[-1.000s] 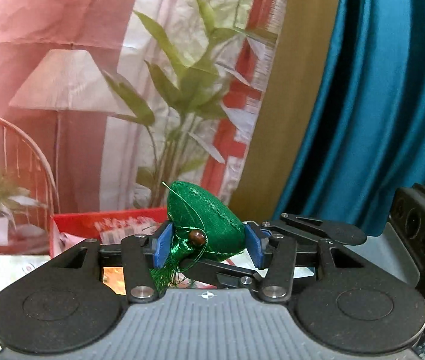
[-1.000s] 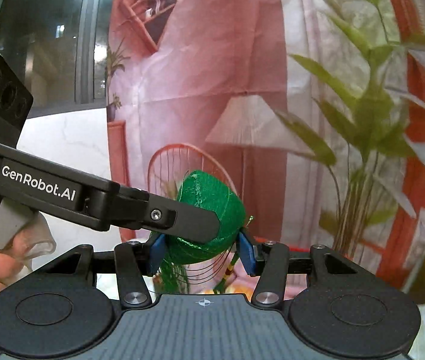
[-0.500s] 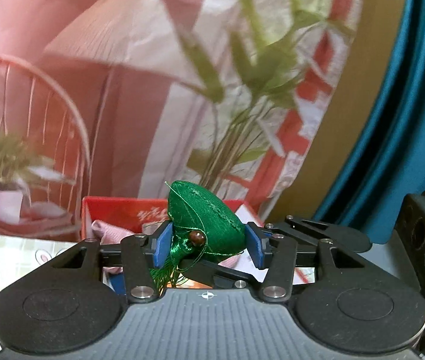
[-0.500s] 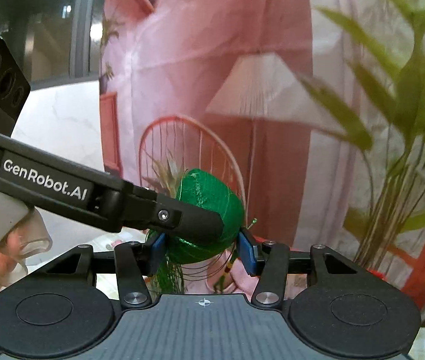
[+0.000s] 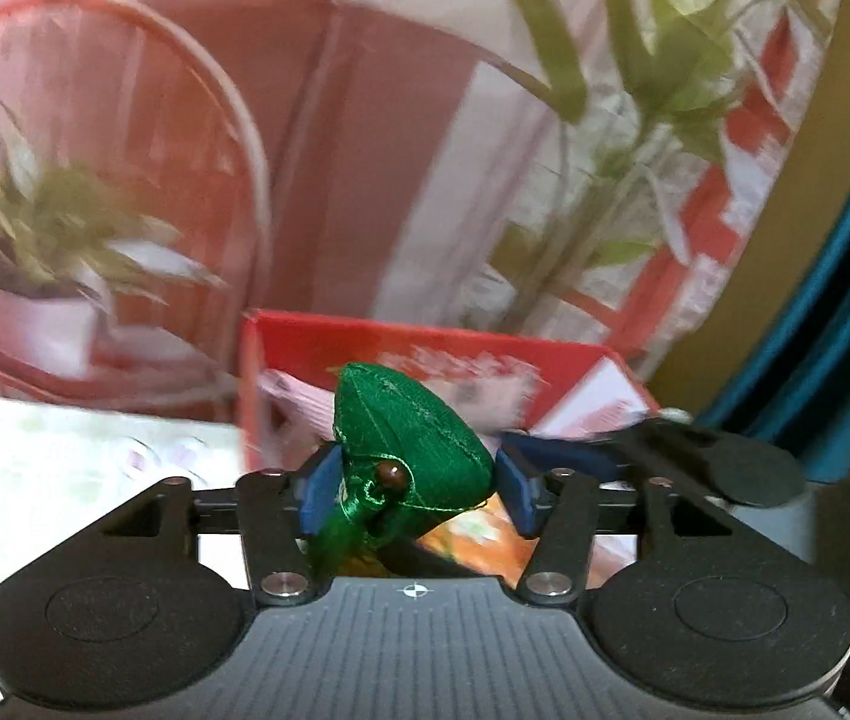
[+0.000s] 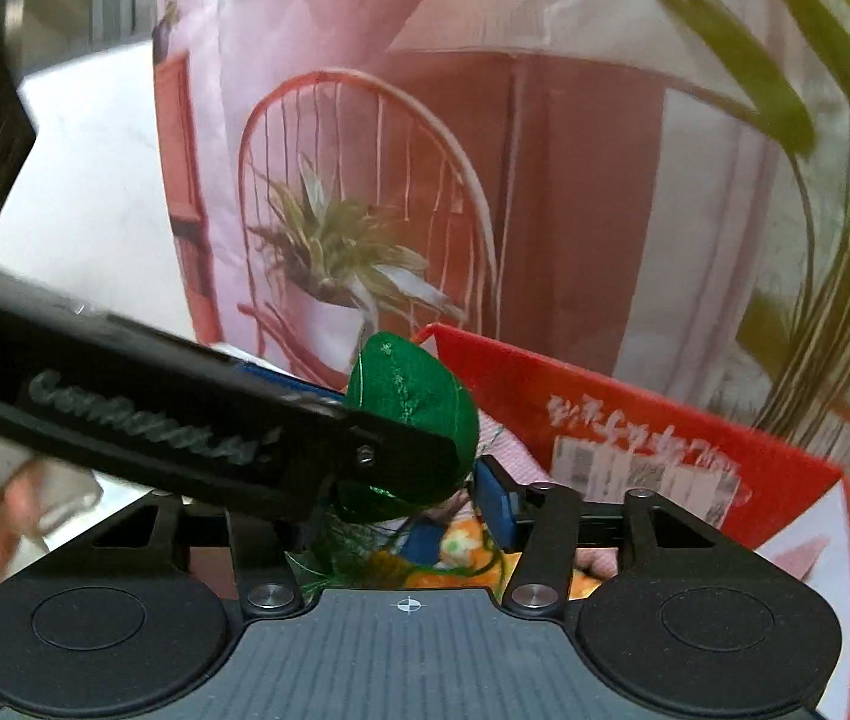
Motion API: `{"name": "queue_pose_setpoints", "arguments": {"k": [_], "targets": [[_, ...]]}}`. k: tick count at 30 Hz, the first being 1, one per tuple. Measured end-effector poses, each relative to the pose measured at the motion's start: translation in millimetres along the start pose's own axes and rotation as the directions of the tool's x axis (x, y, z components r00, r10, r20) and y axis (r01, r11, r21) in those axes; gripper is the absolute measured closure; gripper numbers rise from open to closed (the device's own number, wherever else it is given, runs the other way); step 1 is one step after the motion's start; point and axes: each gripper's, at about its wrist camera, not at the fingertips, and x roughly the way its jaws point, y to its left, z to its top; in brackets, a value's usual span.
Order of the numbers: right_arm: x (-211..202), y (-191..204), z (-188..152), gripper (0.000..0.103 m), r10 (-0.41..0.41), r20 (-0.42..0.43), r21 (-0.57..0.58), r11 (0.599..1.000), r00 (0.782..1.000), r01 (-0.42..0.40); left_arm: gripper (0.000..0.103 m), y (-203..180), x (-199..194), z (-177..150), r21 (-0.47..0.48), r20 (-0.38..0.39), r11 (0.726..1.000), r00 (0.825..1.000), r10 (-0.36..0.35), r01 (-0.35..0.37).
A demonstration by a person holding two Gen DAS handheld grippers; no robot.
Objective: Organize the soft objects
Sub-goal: 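Drop the green pouch into the box and open the right tool, then lower the left tool to the black eye mask strap and close on it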
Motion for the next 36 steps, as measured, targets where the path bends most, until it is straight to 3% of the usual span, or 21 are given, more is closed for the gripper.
{"name": "queue_pose_setpoints", "arguments": {"k": [2,8,12,14,22,30,33,36], "targets": [[2.7,7.5,-0.6,0.017,-0.067,0.0,-0.046,0.997,0.998,0.067,0.037,3.6,-6.8,-0.4,-0.013,0.02,1.0,1.0,0.011,-0.011],[-5.6,7.1,-9.9,0.007,-0.108,-0.02,-0.029,0.994,0.994,0.107,0.028,5.3,-27.4,-7.3,-0.025,0.039,0.999,0.999,0.037,-0.036],[-22.9,0.9,-12.1,0.004,-0.139,-0.009,0.037,0.99,0.99,0.139,0.024,0.8,-43.4,-11.6,-0.006,0.049,0.998,0.997,0.056,-0.056],[-35.2,-3.6,-11.5,0.001,-0.163,0.007,0.067,0.985,0.987,0.162,0.017,-1.9,-51.5,-14.2,0.013,0.064,0.996,0.994,0.085,-0.086],[-84.4,-20.2,-17.1,0.0,-0.23,0.045,0.142,0.965,0.972,0.222,0.003,-9.6,-95.3,-23.1,0.011,0.101,0.986,0.982,0.162,-0.164],[-122.8,-34.9,-56.0,0.0,-0.259,0.037,0.24,0.94,0.965,0.243,0.003,-21.2,-112.6,-61.4,0.032,0.061,0.982,0.981,0.184,-0.186],[-129.0,-33.2,-83.6,0.0,-0.282,0.018,0.258,0.928,0.959,0.268,0.003,-23.1,-105.0,-85.5,0.028,0.002,0.981,0.981,0.194,-0.194],[-128.6,-33.9,-113.8,0.0,-0.254,-0.036,0.295,0.921,0.966,0.253,0.003,-22.5,-95.3,-105.7,0.01,-0.051,0.98,0.979,0.2,-0.199]]}}
